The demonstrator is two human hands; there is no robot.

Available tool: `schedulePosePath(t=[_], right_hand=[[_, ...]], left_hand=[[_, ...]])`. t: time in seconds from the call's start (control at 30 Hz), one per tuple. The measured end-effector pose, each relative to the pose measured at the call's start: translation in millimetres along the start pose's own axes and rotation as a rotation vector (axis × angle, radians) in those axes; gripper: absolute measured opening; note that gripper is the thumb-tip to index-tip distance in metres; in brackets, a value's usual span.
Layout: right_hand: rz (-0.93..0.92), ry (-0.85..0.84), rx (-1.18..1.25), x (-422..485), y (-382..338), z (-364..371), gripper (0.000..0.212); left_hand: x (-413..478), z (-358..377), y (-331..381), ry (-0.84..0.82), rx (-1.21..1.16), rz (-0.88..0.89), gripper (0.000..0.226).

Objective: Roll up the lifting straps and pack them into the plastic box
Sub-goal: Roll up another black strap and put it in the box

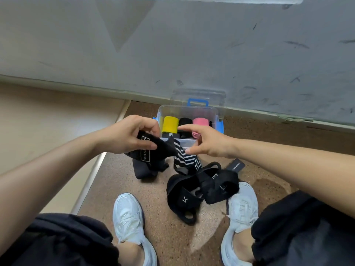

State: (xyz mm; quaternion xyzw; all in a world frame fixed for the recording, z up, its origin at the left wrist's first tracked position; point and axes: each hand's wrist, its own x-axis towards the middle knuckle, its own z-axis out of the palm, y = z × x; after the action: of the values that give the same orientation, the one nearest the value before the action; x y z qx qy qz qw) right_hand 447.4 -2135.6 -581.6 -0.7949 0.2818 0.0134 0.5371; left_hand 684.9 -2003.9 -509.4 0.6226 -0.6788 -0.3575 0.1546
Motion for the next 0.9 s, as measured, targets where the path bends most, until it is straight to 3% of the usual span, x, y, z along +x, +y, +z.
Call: schedulePosePath(t=[0.07,0.2,0.33,0.43,0.53,0.7,0.9], right_hand=[[0.032,-0.065,0.095,2.7,-6.8,3.4,0.062],[0.097,-0.122,0.147,6.0,-7.1,9.1,0.01],[0.104,-0.155,0.307,6.2,-12.6,16.1,0.023],[0.068,-0.111,0.22,4.6,-22.4,28.8,0.037],[-0.031,0.093,0.06,7.4,-22.6,40.8,0.012],[0.019,0.207,-0.228,6.9,4.4,24.8,0.029],[0.193,0.177,-0.323,3.2,43.2,3.1,0.023]], left_hand=[[-1.6,-1.5,1.8,-0.009,-0.065,-0.003,0.019],[-8.6,-2.1,-5.3,0.019,-0.119,-0.03,0.025],[-11.8,1.5,-10.1,0.049,-0.243,-0.075,0.027],[-10.9,3.0,-9.6,0.079,-0.418,-0.124,0.022],[-11.6,2.3,-10.4,0.084,-0.522,-0.154,0.017],[-19.5,-6.3,-30.7,0.185,-0.411,-0.304,0.015],[-26.7,-9.4,-45.5,0.16,-0.209,-0.423,0.016]])
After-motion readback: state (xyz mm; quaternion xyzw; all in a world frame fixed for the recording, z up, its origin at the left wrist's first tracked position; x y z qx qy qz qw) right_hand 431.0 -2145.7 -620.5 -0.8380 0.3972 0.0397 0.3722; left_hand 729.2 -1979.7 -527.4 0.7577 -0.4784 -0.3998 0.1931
